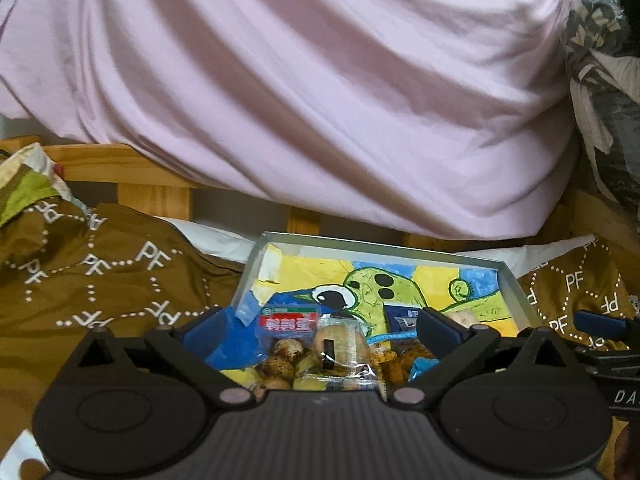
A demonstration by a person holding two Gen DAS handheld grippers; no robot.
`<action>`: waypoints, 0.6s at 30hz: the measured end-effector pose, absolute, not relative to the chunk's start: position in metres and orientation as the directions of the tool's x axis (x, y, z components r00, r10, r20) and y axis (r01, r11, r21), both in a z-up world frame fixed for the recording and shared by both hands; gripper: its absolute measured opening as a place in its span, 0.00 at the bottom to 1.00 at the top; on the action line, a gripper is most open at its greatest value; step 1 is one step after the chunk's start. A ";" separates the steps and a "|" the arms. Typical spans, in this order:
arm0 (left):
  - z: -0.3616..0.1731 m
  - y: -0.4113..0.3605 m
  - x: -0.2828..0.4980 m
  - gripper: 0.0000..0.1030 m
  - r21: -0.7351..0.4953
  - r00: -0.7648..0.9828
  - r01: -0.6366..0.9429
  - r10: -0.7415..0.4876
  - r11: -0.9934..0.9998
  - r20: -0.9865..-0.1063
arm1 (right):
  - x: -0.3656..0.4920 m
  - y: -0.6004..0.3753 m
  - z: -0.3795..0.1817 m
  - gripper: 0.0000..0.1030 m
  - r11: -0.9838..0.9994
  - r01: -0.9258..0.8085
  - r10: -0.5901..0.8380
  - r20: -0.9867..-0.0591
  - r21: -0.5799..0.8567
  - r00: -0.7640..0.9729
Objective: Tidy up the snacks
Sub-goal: 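Lower both items into the tray and open both tools to release, then lift both tools away from the tray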
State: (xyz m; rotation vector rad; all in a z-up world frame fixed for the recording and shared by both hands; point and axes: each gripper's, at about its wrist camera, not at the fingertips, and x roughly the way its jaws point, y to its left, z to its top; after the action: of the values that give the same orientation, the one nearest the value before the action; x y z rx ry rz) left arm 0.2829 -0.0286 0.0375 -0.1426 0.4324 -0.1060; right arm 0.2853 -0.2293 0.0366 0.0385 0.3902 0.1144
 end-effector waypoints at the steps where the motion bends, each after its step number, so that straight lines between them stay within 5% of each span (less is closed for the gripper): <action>1: 0.040 -0.027 0.279 0.99 -0.156 0.905 0.067 -0.126 0.985 -0.407 | 0.282 -0.229 0.038 0.99 0.993 -0.105 0.121 -0.374 0.061 0.920; 18: 0.057 -0.013 0.205 1.00 -0.144 0.937 0.011 -0.061 0.989 -0.344 | 0.211 -0.215 0.064 0.99 0.986 -0.153 0.167 -0.313 0.069 0.935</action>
State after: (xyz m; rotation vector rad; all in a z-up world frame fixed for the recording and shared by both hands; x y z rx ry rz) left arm 0.2054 -0.0125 0.0572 -0.1413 0.3547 -0.0368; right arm 0.2106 -0.2148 0.0640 0.0434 0.3233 0.1640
